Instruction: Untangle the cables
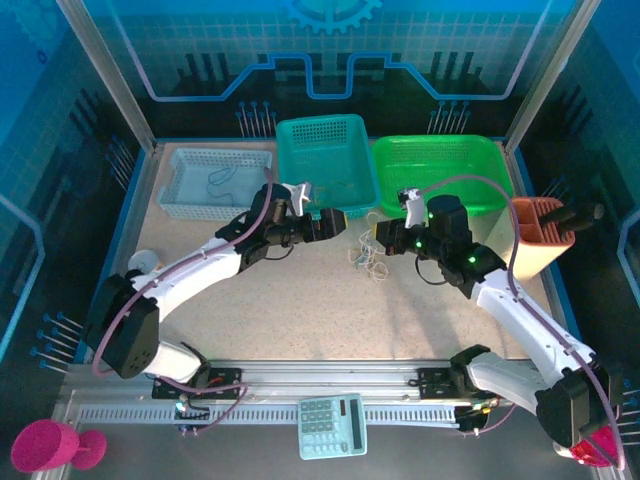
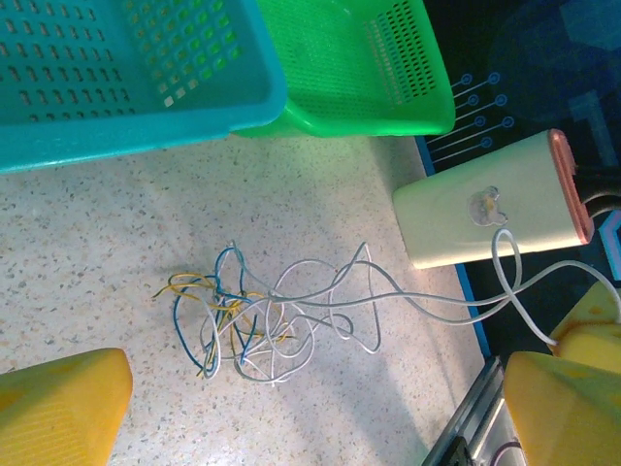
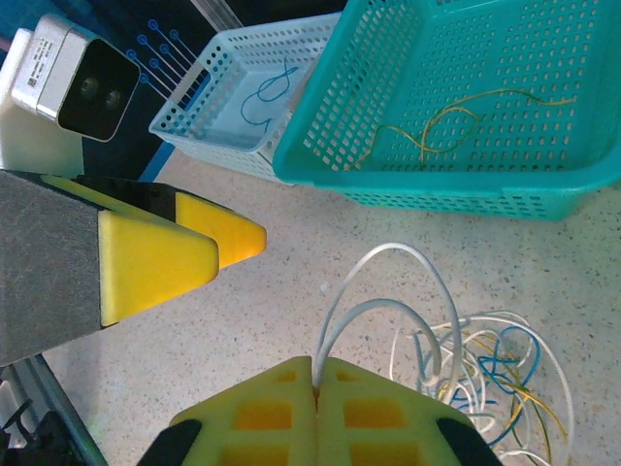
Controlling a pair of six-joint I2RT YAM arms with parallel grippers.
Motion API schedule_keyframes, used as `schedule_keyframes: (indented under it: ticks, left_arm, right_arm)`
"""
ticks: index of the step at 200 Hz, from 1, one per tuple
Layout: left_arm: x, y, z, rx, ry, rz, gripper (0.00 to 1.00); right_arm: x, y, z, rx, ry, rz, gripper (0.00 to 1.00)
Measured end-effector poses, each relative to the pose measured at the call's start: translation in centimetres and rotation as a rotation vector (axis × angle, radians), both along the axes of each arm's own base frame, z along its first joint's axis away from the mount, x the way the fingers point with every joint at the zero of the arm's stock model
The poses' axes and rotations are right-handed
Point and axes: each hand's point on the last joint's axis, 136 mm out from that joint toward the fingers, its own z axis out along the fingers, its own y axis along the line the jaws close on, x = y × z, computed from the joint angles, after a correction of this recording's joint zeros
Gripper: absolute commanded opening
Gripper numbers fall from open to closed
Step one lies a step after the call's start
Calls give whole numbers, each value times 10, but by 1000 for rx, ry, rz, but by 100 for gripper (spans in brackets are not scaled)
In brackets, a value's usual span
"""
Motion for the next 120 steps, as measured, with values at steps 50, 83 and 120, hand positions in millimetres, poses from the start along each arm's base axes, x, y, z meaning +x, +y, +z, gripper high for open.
schedule_keyframes:
  ticks: [50,83,120]
  left_arm:
    - [1,0,-38,52,79,9,83]
    - [1,-6,-76,107,154,4,80]
    - [9,-21,-102,147,196,-8,76]
  right_arm:
    - [1,-8,-17,-14,33,-35,0]
    - [-3,-9,-21,-8,45,-40,0]
    - [-5,-11,-18,0,37,-44,0]
